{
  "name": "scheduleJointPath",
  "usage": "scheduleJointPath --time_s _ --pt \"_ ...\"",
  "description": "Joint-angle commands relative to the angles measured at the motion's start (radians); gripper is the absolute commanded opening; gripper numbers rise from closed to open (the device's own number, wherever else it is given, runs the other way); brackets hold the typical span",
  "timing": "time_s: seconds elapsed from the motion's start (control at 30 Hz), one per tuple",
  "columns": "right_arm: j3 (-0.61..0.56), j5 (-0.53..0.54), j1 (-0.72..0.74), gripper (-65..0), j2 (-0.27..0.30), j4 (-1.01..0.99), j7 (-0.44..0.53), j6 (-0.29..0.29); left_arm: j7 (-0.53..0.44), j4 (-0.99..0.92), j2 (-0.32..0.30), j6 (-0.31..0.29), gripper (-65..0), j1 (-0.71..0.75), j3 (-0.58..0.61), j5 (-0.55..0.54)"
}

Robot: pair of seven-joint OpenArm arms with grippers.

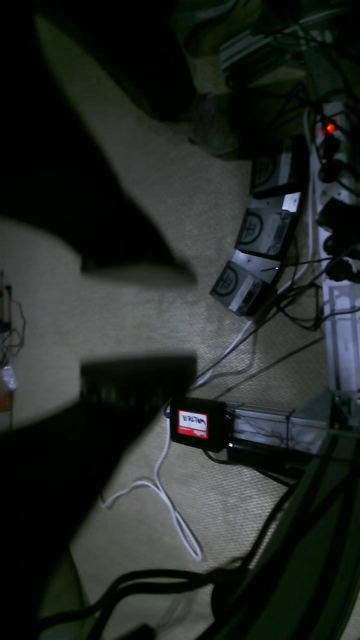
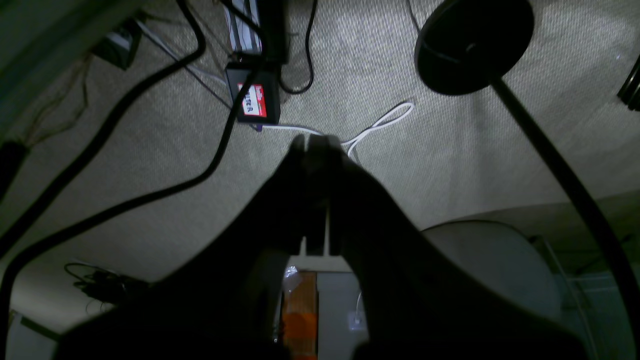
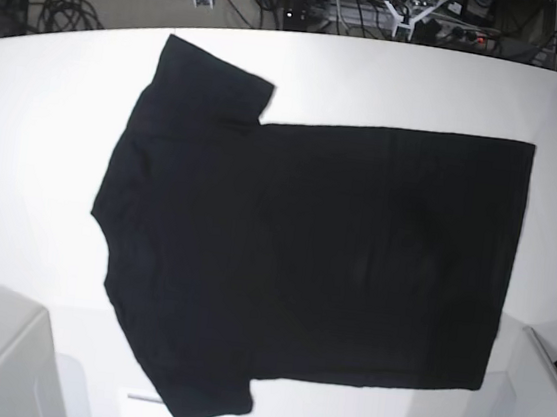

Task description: Fold the T-shirt properly

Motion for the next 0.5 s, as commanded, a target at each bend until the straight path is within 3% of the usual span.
scheduleJointPath --time_s 0.0,0.07,0.13,0.27,0.47 --pt "0.001 0.001 -0.006 -65.0 0.002 -0.001 -0.004 -0.007 0.002 0.001 -0.003 0.005 -34.2 0.007 -0.001 0.001" --pt "0.001 -0.001 -0.006 -65.0 0.002 -0.001 -0.004 -0.007 0.002 0.001 -0.003 0.005 -36.0 0.013 -0.001 0.001" --pt "0.001 -0.001 -0.006 -65.0 0.002 -0.001 -0.004 -0.007 0.002 0.001 -0.003 0.005 -42.6 0.014 -0.001 0.001" --pt "-0.001 -0.002 -0.006 -65.0 0.004 -0.001 -0.004 -0.007 0.002 0.004 -0.003 0.005 -65.0 0.027 -0.001 0.001" --pt "-0.001 -0.002 -0.006 -65.0 0.004 -0.001 -0.004 -0.007 0.002 0.002 -0.003 0.005 -65.0 0.027 -0.001 0.001"
